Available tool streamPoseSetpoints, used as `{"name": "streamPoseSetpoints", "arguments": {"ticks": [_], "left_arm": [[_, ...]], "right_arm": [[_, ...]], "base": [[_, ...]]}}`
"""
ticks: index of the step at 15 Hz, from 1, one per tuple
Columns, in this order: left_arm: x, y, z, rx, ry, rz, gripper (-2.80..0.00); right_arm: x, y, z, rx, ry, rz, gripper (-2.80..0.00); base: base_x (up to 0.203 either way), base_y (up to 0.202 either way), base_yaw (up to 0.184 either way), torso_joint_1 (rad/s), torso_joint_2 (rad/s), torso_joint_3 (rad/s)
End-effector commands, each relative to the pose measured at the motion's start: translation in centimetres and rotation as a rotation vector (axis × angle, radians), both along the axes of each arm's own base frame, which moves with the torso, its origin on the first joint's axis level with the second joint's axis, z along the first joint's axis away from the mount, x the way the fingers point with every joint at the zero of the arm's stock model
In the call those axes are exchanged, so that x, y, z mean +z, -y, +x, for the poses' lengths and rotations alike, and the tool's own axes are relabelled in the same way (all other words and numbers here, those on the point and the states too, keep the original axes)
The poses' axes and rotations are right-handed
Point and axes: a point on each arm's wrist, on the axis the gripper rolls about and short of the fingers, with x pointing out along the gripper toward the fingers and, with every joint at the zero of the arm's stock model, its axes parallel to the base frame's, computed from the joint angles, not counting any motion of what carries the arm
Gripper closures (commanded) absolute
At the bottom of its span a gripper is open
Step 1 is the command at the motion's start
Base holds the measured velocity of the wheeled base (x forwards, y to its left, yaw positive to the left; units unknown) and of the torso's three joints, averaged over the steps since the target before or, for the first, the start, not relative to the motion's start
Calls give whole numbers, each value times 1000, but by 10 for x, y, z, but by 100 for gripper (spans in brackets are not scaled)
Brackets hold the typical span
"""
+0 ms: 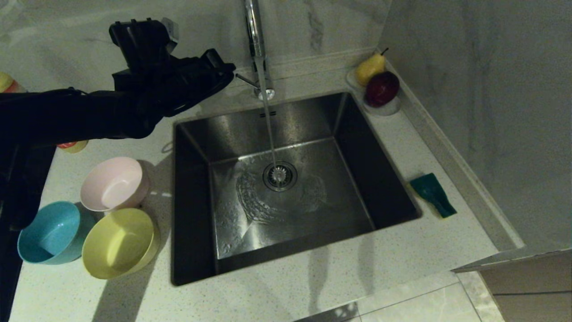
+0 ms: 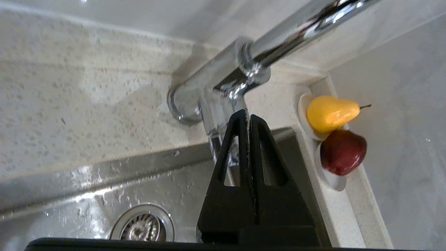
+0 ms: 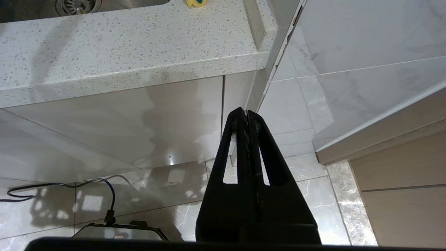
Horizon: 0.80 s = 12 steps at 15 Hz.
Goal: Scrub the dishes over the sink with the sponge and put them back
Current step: Turn on the faucet
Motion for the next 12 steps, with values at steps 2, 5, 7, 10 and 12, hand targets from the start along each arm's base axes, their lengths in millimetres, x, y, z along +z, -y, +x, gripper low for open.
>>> {"name": "streamPoseSetpoints", "arguments": {"ticks": [2, 5, 7, 10, 12], "left_arm": [[-4, 4, 2, -9, -8, -1, 0], [-4, 14, -2, -31, -14, 0, 0], [-5, 20, -4, -21, -21, -3, 0], [-11, 22, -5, -17, -44, 2, 0], [-13, 21, -6, -17, -52, 6, 0]], "right_arm": [[0, 0, 0, 1, 0, -1, 0], [0, 0, 0, 0, 1, -1, 0], [0, 0, 0, 0, 0, -1, 0], [0, 0, 0, 1, 0, -1, 0], [0, 0, 0, 1, 1, -1, 0]], "base": [[0, 0, 0, 0, 0, 0], [0, 0, 0, 0, 0, 0], [0, 0, 0, 0, 0, 0], [0, 0, 0, 0, 0, 0], [0, 0, 0, 0, 0, 0]]}}
